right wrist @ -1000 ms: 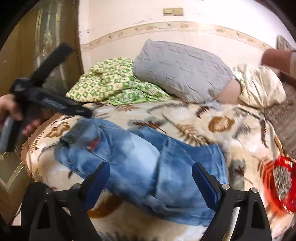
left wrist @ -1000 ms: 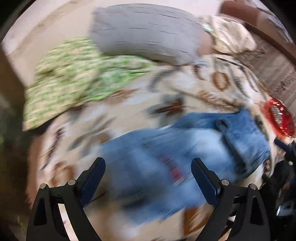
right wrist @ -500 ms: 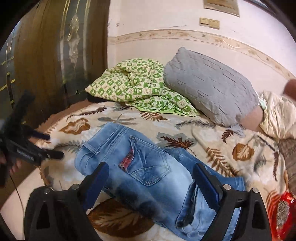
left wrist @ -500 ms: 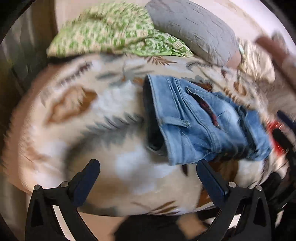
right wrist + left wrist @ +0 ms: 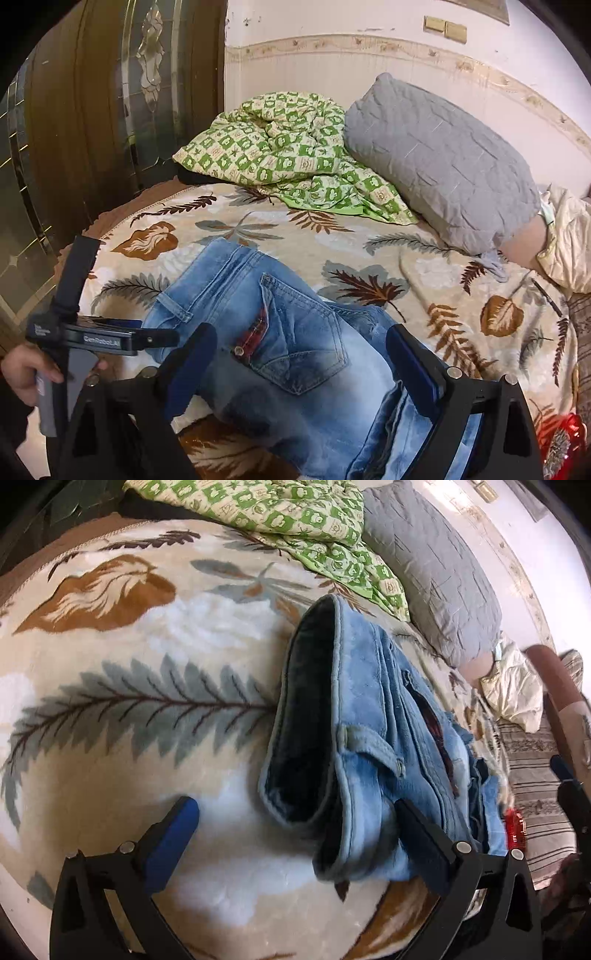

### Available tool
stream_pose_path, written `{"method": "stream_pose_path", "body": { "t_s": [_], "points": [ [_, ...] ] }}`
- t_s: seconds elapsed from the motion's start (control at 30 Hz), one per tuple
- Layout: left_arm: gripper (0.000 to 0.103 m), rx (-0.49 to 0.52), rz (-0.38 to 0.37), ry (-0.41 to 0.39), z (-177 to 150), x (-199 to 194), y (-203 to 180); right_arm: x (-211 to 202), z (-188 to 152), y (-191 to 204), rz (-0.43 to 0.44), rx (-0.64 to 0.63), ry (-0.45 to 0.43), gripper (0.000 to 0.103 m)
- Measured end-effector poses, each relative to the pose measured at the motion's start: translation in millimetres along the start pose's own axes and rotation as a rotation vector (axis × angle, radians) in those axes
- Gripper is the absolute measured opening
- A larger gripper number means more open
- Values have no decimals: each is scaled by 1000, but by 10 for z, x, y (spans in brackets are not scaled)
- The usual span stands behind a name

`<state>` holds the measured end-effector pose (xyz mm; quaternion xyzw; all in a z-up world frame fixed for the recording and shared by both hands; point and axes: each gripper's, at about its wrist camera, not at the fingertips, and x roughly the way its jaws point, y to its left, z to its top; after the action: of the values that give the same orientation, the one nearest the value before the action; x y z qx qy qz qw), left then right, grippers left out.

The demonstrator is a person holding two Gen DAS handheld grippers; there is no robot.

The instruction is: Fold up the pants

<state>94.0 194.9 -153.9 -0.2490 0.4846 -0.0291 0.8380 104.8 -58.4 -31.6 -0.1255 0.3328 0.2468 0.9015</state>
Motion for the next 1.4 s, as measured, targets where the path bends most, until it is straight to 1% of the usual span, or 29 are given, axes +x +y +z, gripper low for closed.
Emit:
{"method": "stream_pose_path", "body": {
  "t_s": [0.1,0.13,0.2,0.3,0.4,0.5,0.53,0.57,0.6,0.67,0.73,0.77,0.87,0.97,1.03,1.13,1.23,1.3,1.33,1.37,1.4],
  "points": [
    [103,103,26,2,43,80,-76,27,8,42,4,-10,6,94],
    [103,118,24,6,62,78,-67,32,-1,64,4,-18,9,94],
    [103,108,3,21,165,60,-48,28,-44,110,7,-40,16,94],
    [103,95,0,26,360,8,-42,17,-151,163,7,-70,29,94],
    [103,125,8,0,482,-106,-138,5,-295,154,-8,-88,44,94],
    [103,173,31,-23,598,-207,-320,-64,-489,-45,-34,-54,61,94],
    [103,204,31,-28,615,-232,-398,-116,-559,-143,-47,-34,59,94],
    [103,260,28,-18,630,-238,-547,-208,-670,-297,-60,-2,49,94],
    [103,298,23,-6,635,-214,-661,-257,-725,-381,-67,14,45,94],
    [103,389,14,15,621,-149,-968,-389,-919,-671,-106,77,48,94],
    [103,493,7,40,570,-23,-1342,-461,-1042,-872,-117,123,57,94],
    [103,528,1,49,524,13,-1474,-492,-1114,-987,-122,147,63,94],
    [103,644,-40,113,367,272,-2019,-575,-1314,-1279,-161,202,80,94],
    [103,728,-69,172,208,507,-2440,-614,-1442,-1457,-184,217,89,94],
    [103,753,-92,229,91,680,-2684,-616,-1511,-1548,-202,216,98,94],
    [103,735,-108,304,4,968,-2930,-591,-1585,-1672,-212,198,111,94],
    [103,686,-84,392,-43,1279,-3056,-539,-1597,-1755,-186,169,110,94],
    [103,682,-46,401,-74,1406,-3088,-450,-1601,-1756,-186,129,142,94],
    [97,688,-31,399,-86,1472,-3092,-381,-1612,-1757,-174,109,159,92],
    [87,692,-25,404,-92,1518,-3082,-311,-1641,-1749,-160,101,175,78],
    [51,695,-22,426,-101,1576,-3066,-203,-1684,-1751,-128,112,223,53]
  ]
}}
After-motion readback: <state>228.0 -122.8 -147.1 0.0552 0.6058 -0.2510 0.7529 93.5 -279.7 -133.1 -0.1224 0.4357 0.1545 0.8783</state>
